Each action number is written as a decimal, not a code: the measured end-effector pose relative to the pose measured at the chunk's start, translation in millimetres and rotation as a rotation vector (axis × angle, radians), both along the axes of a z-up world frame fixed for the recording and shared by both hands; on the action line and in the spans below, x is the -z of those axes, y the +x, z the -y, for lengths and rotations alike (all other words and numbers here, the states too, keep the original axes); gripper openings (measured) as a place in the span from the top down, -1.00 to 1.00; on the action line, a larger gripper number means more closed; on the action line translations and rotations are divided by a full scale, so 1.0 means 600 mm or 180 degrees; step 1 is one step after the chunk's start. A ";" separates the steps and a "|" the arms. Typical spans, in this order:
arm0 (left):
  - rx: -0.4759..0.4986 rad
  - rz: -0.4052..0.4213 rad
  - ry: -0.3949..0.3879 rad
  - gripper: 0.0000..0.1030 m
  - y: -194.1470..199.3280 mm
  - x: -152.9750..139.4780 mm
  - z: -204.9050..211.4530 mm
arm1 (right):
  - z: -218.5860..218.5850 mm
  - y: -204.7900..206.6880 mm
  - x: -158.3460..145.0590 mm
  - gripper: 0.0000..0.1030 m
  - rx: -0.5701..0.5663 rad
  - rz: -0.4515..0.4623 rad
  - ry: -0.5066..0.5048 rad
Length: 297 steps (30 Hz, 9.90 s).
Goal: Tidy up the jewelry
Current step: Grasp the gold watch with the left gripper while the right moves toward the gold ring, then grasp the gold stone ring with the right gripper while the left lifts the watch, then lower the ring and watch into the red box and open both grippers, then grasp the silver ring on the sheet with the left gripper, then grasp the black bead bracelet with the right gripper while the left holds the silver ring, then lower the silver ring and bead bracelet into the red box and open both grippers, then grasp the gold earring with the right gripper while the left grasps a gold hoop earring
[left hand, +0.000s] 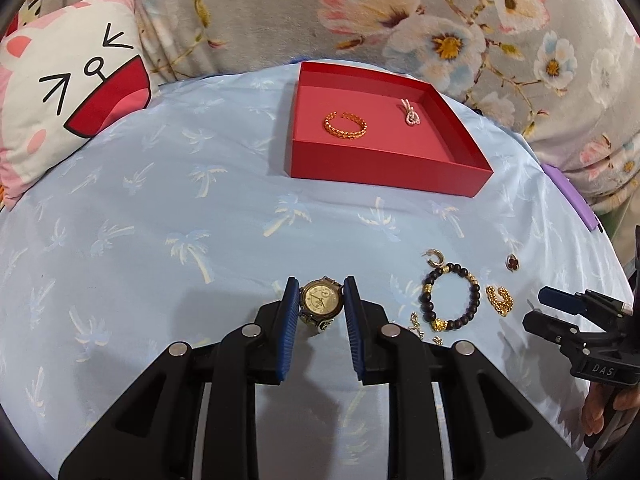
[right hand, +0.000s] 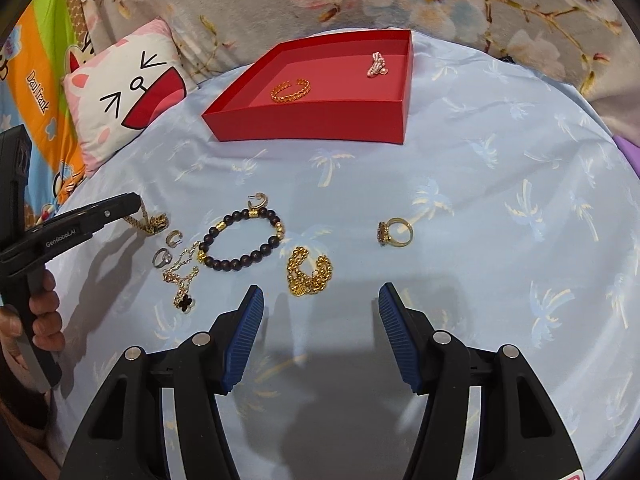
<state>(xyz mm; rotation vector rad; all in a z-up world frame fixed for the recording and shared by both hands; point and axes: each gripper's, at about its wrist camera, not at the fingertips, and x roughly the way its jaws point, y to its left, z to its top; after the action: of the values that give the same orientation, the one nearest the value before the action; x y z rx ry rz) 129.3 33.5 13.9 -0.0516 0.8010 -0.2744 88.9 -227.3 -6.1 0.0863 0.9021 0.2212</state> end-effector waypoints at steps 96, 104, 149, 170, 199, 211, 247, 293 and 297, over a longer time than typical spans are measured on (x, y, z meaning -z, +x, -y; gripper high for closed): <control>-0.0161 0.0314 0.0094 0.03 0.395 -0.156 0.108 | 0.030 0.332 -0.138 0.24 0.0071 0.0071 -0.0383; -0.0191 0.0211 0.0236 0.03 0.258 -0.126 0.047 | 0.051 0.184 -0.114 0.20 0.0065 0.0050 -0.0189; 0.0315 -0.0102 0.0457 0.41 -0.038 0.049 0.073 | 0.004 -0.007 0.009 0.18 0.0065 -0.0144 -0.0080; 0.0028 -0.0085 0.0224 0.56 -0.028 0.035 0.017 | -0.027 0.009 -0.007 0.19 -0.0082 -0.0077 -0.0130; 0.0012 -0.0148 0.0154 0.56 -0.021 0.047 0.008 | -0.086 0.105 0.019 0.75 -0.0248 -0.0144 -0.0231; 0.0006 -0.0152 0.0142 0.56 -0.021 0.047 0.008 | -0.075 0.094 0.003 0.92 -0.0216 -0.0044 -0.0236; 0.0355 0.0420 0.0063 0.56 0.217 -0.148 0.119 | -0.036 0.323 -0.167 0.92 0.0009 0.0393 -0.0205; 0.0164 0.0064 0.0011 0.15 0.182 -0.079 0.083 | 0.056 0.129 -0.095 0.46 0.0164 0.0294 0.0046; 0.0183 -0.0010 0.0056 0.15 0.124 -0.054 0.070 | 0.049 0.084 -0.076 0.45 0.0109 0.0202 0.0053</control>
<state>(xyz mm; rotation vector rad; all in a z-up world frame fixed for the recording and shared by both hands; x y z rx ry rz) 204.0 -8.6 46.1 -0.0125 0.8090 -0.3216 139.1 -256.6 39.5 0.1096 0.8352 0.1986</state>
